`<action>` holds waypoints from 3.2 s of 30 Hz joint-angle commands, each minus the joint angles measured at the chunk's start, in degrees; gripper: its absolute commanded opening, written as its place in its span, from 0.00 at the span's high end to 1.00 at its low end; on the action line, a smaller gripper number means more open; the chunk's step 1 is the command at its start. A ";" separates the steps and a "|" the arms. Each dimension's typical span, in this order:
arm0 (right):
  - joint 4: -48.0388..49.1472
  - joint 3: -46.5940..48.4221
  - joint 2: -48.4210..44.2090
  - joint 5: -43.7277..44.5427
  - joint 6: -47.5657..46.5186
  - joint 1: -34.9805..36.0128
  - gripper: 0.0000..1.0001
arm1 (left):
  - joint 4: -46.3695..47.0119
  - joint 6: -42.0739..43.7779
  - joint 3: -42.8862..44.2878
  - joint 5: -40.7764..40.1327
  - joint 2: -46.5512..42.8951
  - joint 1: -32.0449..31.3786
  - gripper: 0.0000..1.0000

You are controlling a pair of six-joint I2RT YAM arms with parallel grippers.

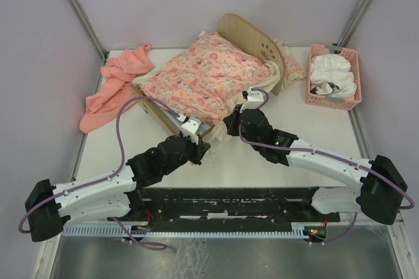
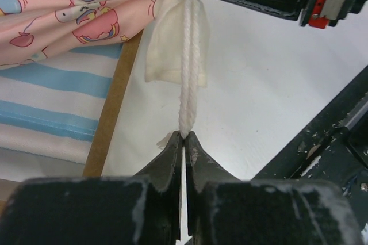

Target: Set up the pet bed

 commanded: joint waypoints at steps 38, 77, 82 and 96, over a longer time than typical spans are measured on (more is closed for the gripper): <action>2.52 0.30 -0.59 -0.87 -5.27 -0.63 0.98 | -8.45 23.13 13.53 -22.23 2.12 0.04 0.97; 2.77 0.52 1.08 -1.66 -5.00 -0.66 0.98 | -30.80 26.66 23.11 -24.25 -0.37 0.05 0.97; 3.21 0.48 1.67 -1.90 -4.93 -0.66 0.98 | -32.09 27.81 22.56 -20.35 -0.50 0.08 0.97; 2.96 0.62 2.17 -2.25 -4.86 -0.67 0.98 | -23.65 13.54 14.18 -16.32 2.52 0.11 0.97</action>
